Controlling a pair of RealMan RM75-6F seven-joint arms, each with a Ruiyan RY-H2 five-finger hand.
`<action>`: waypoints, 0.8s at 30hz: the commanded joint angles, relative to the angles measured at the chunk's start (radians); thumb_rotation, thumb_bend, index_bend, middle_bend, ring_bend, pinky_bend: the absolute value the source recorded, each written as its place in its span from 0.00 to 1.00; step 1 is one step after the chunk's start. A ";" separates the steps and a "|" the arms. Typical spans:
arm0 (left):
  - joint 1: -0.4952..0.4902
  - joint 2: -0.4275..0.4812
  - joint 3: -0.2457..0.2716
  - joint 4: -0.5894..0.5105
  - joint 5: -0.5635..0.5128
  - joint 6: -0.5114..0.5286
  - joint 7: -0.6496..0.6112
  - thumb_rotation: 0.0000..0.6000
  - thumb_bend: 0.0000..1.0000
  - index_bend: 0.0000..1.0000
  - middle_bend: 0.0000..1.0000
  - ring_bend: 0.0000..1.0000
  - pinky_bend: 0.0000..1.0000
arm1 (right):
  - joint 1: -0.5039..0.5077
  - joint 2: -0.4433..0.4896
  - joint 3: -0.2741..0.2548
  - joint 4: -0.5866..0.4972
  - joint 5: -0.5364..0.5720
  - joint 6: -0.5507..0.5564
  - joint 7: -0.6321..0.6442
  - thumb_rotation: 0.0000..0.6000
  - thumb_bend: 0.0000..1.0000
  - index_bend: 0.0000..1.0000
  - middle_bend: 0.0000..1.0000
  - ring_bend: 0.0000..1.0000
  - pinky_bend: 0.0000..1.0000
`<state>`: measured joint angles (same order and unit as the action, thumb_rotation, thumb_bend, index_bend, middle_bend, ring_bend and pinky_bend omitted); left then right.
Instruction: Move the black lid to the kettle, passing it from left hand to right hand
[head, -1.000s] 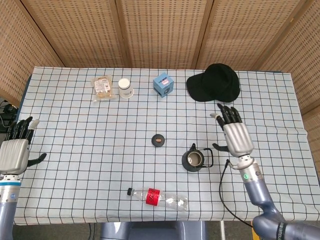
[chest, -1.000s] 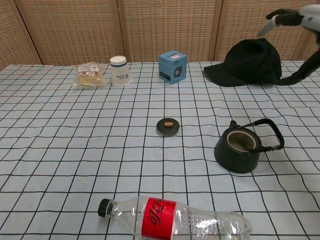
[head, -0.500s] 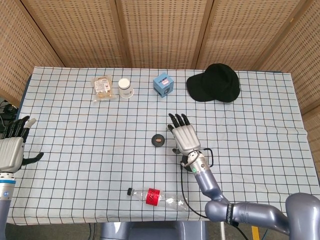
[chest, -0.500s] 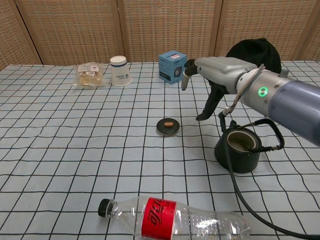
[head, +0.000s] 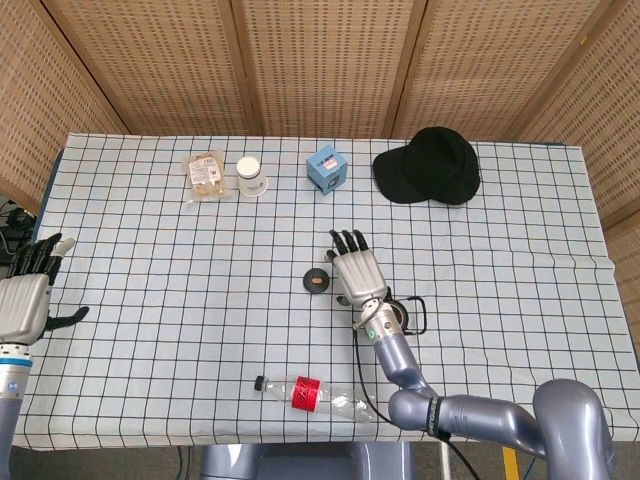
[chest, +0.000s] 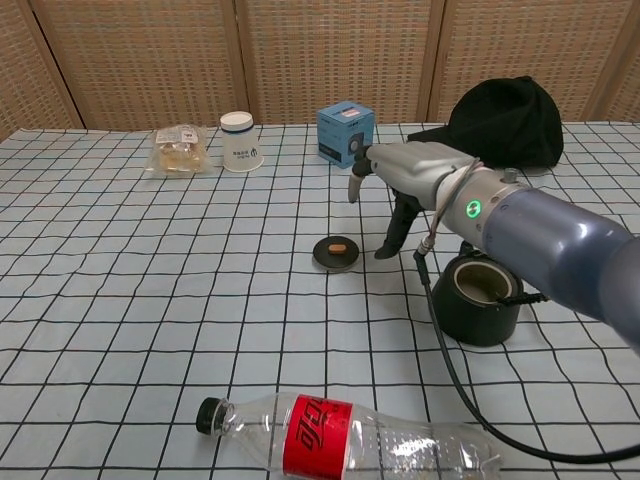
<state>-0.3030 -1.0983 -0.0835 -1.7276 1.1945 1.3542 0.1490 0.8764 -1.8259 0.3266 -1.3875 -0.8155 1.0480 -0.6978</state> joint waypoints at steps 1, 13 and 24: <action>0.000 0.003 -0.002 -0.001 -0.005 -0.009 -0.001 1.00 0.18 0.08 0.00 0.00 0.00 | 0.016 -0.021 0.006 0.023 0.008 -0.011 0.008 1.00 0.24 0.35 0.12 0.00 0.04; -0.003 0.019 -0.019 0.008 -0.028 -0.072 -0.032 1.00 0.18 0.08 0.00 0.00 0.00 | 0.088 -0.133 0.018 0.220 0.040 -0.078 0.029 1.00 0.26 0.40 0.12 0.00 0.05; -0.005 0.021 -0.031 0.014 -0.038 -0.102 -0.041 1.00 0.18 0.08 0.00 0.00 0.00 | 0.113 -0.174 0.026 0.299 0.040 -0.110 0.057 1.00 0.30 0.41 0.13 0.00 0.06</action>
<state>-0.3081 -1.0777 -0.1149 -1.7135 1.1567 1.2520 0.1081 0.9876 -1.9970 0.3520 -1.0913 -0.7748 0.9403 -0.6422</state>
